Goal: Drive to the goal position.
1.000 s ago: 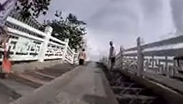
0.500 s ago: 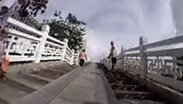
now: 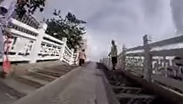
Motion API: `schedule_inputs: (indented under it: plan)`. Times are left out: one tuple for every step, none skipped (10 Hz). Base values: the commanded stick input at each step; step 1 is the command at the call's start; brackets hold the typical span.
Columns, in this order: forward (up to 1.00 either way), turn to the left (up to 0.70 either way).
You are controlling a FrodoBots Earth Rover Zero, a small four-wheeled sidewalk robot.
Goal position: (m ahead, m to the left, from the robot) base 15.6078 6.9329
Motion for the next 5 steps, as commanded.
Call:
schedule_inputs:
  plan:
    - [0.45, -0.27]
    - [0.45, 0.00]
    - [0.45, 0.00]
    - [0.45, 0.00]
    - [0.45, 0.00]
